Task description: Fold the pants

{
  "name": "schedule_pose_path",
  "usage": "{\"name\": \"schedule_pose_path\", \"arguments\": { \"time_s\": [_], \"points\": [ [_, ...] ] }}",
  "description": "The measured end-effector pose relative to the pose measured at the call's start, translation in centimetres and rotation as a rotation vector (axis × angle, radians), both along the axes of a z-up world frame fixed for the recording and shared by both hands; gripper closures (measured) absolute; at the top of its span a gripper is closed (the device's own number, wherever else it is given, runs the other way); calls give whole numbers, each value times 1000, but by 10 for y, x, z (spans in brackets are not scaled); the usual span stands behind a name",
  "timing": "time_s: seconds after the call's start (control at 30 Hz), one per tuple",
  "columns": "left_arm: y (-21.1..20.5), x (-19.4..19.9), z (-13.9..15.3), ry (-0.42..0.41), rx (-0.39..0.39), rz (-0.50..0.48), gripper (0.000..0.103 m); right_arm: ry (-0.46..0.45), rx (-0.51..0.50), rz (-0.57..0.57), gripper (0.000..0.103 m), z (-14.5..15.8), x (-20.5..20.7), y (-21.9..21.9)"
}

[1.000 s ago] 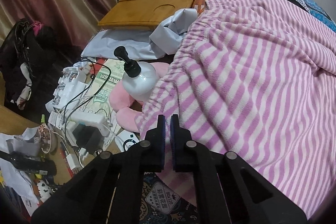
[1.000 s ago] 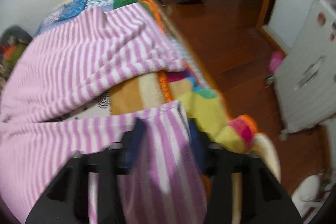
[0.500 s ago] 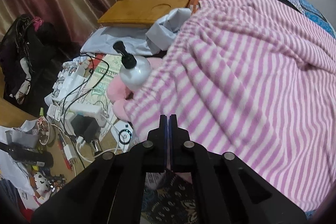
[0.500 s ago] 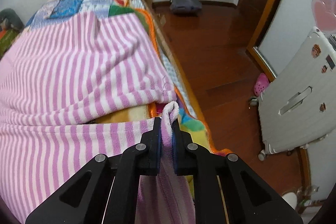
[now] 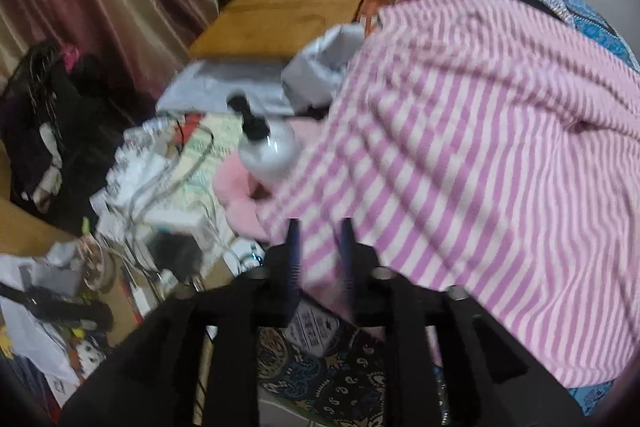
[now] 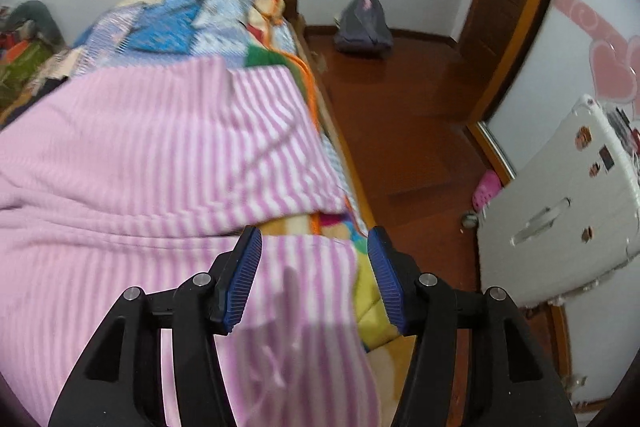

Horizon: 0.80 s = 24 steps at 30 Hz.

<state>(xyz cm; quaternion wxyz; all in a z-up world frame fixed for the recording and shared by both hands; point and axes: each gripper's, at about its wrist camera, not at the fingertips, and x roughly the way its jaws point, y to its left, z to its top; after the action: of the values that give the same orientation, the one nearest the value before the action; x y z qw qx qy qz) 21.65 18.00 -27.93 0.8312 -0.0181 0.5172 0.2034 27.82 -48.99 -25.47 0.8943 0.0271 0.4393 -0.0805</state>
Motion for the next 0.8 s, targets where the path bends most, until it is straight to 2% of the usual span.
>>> {"name": "schedule_pose_path", "arguments": {
  "time_s": [0.03, 0.07, 0.13, 0.17, 0.27, 0.37, 0.5, 0.6, 0.8],
  "points": [
    [-1, 4, 11, -28, 10, -10, 58, -13, 0, 15, 51, 6, -1, 5],
    [-3, 8, 21, -54, 17, -16, 50, -28, -4, 30, 51, 14, -1, 12],
    [-8, 21, 40, -107, 31, -36, 45, -58, -10, 56, 38, 24, 0, 23],
    [-10, 29, 47, -125, 36, -47, 42, -79, -11, 66, 36, 30, 2, 29],
    [-19, 63, 64, -166, 45, -85, 38, -117, 6, 110, 34, 40, 13, 46],
    [-28, 100, 68, -180, 49, -115, 37, -133, 16, 157, 34, 45, 29, 64],
    [-34, 153, 57, -169, 29, -144, 35, -145, 20, 207, 34, 43, 60, 87],
    [-35, 194, 40, -131, 28, -171, 35, -141, 25, 226, 34, 36, 85, 98],
    [-11, 262, -5, -39, 71, -155, 35, -118, -11, 241, 34, 16, 135, 112]
  ]
}}
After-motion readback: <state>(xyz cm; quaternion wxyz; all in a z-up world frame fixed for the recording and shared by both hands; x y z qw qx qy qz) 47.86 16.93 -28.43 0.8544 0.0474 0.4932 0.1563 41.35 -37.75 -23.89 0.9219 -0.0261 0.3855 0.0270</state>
